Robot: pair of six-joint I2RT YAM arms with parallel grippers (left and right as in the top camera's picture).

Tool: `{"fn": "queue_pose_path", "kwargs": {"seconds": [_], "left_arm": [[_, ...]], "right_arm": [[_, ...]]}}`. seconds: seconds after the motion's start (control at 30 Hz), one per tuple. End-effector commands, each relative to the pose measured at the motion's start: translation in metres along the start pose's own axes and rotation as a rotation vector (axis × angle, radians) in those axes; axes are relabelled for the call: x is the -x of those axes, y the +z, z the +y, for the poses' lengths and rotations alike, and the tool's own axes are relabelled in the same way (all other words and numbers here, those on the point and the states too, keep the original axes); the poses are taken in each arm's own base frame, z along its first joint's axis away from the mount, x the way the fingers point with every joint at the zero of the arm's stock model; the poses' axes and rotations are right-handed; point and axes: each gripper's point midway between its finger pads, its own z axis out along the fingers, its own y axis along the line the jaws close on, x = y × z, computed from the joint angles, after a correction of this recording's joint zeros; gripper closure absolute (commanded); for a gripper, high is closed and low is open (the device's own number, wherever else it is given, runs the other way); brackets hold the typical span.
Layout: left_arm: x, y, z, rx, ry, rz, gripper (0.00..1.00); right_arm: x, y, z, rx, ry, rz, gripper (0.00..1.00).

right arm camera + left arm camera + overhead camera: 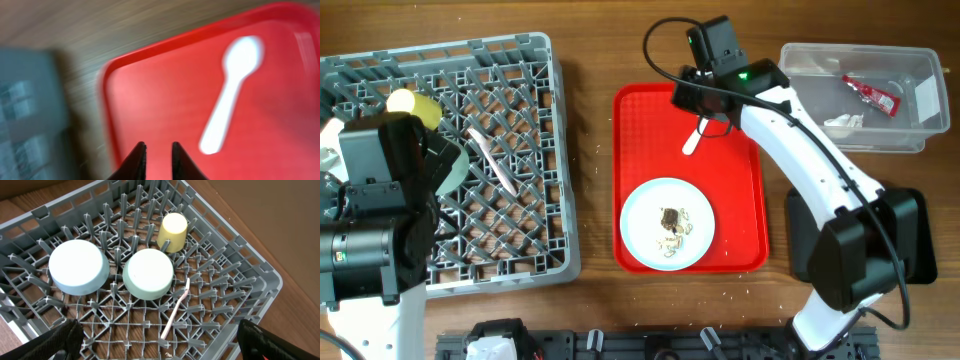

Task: Sort waste into correct bins and load items into the dishwasher rack
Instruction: 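Lower the right gripper onto the white spoon and grasp it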

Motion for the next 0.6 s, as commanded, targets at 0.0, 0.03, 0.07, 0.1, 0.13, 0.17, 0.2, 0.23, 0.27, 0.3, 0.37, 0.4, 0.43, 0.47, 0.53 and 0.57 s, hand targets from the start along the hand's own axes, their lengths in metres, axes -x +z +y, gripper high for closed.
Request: {"fn": "queue_pose_path", "kwargs": {"seconds": [0.0, 0.03, 0.07, 0.1, 0.13, 0.17, 0.2, 0.23, 0.27, 0.3, 0.37, 0.4, 0.43, 0.47, 0.53, 0.57], "left_arm": [[0.004, -0.002, 0.001, -0.003, -0.024, -0.012, 0.0], [0.004, -0.002, 0.001, -0.003, -0.024, -0.012, 0.0], [0.004, -0.002, 0.001, -0.003, -0.024, -0.012, 0.0], [0.004, -0.002, 0.001, -0.003, -0.024, -0.012, 0.0], [0.004, -0.002, 0.001, -0.003, -0.024, -0.012, 0.0], [0.004, -0.002, 0.001, -0.003, -0.024, -0.012, 0.0], [0.004, -0.002, 0.001, -0.003, -0.024, -0.012, 0.0], [0.004, -0.002, 0.001, -0.003, -0.024, -0.012, 0.0], [0.004, -0.002, 0.001, -0.003, -0.024, -0.012, 0.0], [0.004, -0.002, 0.001, -0.003, -0.024, -0.012, 0.0], [0.004, -0.002, 0.001, -0.003, -0.024, -0.012, 0.0], [0.004, -0.002, 0.001, -0.003, -0.024, -0.012, 0.0], [0.004, -0.002, 0.001, -0.003, -0.024, -0.012, 0.0], [0.004, -0.002, 0.001, -0.003, -0.024, -0.012, 0.0], [0.004, -0.002, 0.001, -0.003, -0.024, -0.012, 0.0], [0.004, -0.002, 0.001, -0.003, -0.024, -0.012, 0.0]], "right_arm": [[-0.012, 0.056, -0.051, -0.227, 0.079, -0.026, 0.71], [-0.017, 0.075, -0.057, -0.244, 0.08, -0.009, 0.66], [-0.021, 0.086, -0.06, -0.25, 0.081, 0.005, 0.65], [-0.028, 0.098, -0.062, -0.254, 0.081, 0.031, 0.64], [-0.036, 0.109, -0.064, -0.253, 0.084, 0.063, 0.64], [-0.045, 0.118, -0.065, -0.245, 0.091, 0.099, 0.64], [-0.054, 0.126, -0.067, -0.249, 0.112, 0.129, 0.64], [-0.06, 0.13, -0.068, -0.249, 0.117, 0.152, 0.63], [-0.065, 0.134, -0.069, -0.249, 0.118, 0.173, 0.63], [-0.069, 0.137, -0.071, -0.252, 0.119, 0.188, 0.62], [-0.075, 0.14, -0.075, -0.266, 0.117, 0.208, 0.62], [-0.076, 0.141, -0.075, -0.269, 0.117, 0.211, 0.62], [-0.076, 0.141, -0.075, -0.269, 0.116, 0.21, 0.63], [-0.076, 0.142, -0.075, -0.266, 0.116, 0.207, 0.66], [-0.075, 0.142, -0.074, -0.264, 0.116, 0.205, 0.91], [-0.075, 0.142, -0.074, -0.264, 0.117, 0.205, 0.95]]}}
